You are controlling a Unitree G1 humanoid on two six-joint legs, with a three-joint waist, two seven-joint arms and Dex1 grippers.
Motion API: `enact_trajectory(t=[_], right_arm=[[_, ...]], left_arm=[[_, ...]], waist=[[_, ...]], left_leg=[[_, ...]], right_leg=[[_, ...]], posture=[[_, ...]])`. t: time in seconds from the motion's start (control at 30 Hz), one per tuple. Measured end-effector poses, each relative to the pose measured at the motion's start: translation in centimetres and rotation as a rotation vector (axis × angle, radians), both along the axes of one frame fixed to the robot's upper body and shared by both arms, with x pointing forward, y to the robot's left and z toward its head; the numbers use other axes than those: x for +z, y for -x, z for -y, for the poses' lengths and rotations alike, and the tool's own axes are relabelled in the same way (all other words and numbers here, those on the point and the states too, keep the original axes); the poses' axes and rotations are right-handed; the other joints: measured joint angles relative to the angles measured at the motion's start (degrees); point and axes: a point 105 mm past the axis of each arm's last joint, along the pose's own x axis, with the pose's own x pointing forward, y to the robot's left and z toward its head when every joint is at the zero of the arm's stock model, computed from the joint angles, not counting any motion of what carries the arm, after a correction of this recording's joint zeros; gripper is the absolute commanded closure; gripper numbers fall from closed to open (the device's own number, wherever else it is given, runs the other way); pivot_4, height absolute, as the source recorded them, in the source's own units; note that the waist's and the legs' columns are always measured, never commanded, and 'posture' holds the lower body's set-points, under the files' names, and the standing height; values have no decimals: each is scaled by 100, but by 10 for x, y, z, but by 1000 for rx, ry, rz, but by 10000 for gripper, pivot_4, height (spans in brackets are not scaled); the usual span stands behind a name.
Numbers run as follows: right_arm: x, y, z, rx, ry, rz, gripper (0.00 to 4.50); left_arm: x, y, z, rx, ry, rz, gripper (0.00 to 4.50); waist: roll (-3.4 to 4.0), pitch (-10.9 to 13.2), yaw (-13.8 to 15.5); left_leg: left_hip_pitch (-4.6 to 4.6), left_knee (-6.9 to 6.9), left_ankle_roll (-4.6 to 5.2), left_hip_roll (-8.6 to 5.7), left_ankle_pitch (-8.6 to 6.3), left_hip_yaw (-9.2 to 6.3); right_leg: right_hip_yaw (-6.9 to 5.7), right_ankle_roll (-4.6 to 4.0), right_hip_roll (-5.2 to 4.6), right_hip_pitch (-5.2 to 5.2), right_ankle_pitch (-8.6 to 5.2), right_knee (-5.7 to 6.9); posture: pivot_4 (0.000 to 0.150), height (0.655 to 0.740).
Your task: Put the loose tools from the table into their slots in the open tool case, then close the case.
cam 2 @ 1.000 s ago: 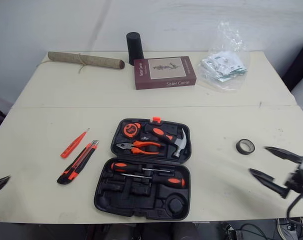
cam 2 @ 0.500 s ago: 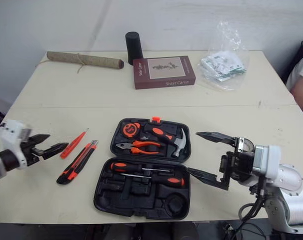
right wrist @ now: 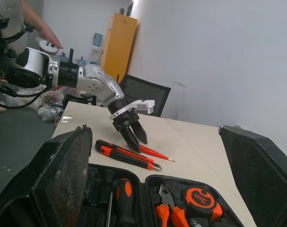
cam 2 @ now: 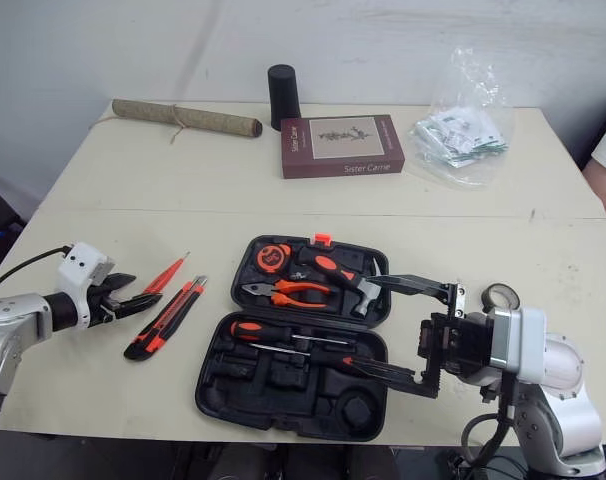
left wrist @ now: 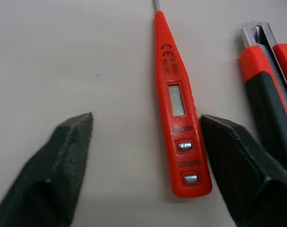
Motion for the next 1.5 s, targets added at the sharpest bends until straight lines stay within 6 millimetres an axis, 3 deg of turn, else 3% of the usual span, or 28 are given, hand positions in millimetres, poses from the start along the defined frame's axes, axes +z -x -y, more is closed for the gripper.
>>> enact_trajectory(t=[0.03,0.07,0.17,0.47,0.63,0.7,0.77,0.83,0.9,1.07,1.3,1.5], right_arm=[[-1,0,1,-3,0,-2,0],[-1,0,1,-7,3,-4,0],[-3,1,3,-15,13,1,0],[-11,-3,9,-46,29,-32,0],[-18,-7,34,-139,82,-46,0],[-23,-4,46,-165,120,-61,0],[-27,-1,57,-184,149,-81,0],[-32,2,68,-203,178,-105,0],[-41,5,79,-217,201,-141,0],[-49,9,86,-231,218,-178,0],[-52,12,84,-231,221,-188,0],[-55,15,82,-243,207,-201,0]], left_arm=[[0,0,1,-6,2,-4,26653],[0,0,1,-11,5,-8,28884],[-1,0,1,-18,12,-13,41641],[4,-1,4,-77,36,90,41897],[50,13,22,-340,10,310,41897],[73,30,43,-526,-11,360,41897],[82,47,67,-699,-33,374,41897],[79,62,89,-846,-57,336,41897],[64,79,113,-1007,-106,238,41897],[43,88,139,-1093,-211,84,41897],[27,81,156,-1104,-433,-15,41897],[24,77,168,-1112,-490,-15,41897]], waist=[[1,0,-1],[2,-1,0],[3,-2,-3],[0,-1,-4],[-28,5,-11],[-25,6,-12],[-22,7,-9],[-22,7,-9],[-22,7,-9],[-13,9,-21],[-11,10,0],[-11,10,5]], left_leg=[[0,0,0,0,0,0],[0,0,0,0,0,0],[0,0,1,0,0,1],[-3,4,3,1,1,0],[-12,6,5,5,0,0],[-11,6,8,3,-2,2],[-9,9,9,2,-2,3],[-3,8,10,1,-2,4],[1,6,10,2,0,6],[4,5,9,4,1,15],[0,11,11,2,1,17],[-1,20,17,0,4,18]], right_leg=[[-1,0,0,0,0,0],[-1,0,0,0,0,0],[-1,0,1,0,0,0],[-2,1,1,0,1,2],[-8,2,2,1,1,1],[-6,8,1,5,4,-2],[-3,9,1,9,5,-8],[0,9,2,12,5,-12],[3,9,7,12,5,-12],[17,9,15,7,5,-8],[22,9,22,4,5,-8],[25,10,20,6,5,-7]], posture=[[1500,7400],[1500,7400],[1500,7400],[1500,7400],[1500,7400],[1500,7400],[1500,7400],[1500,7400],[1500,7400],[1500,7400],[1500,7400],[1500,7400]])
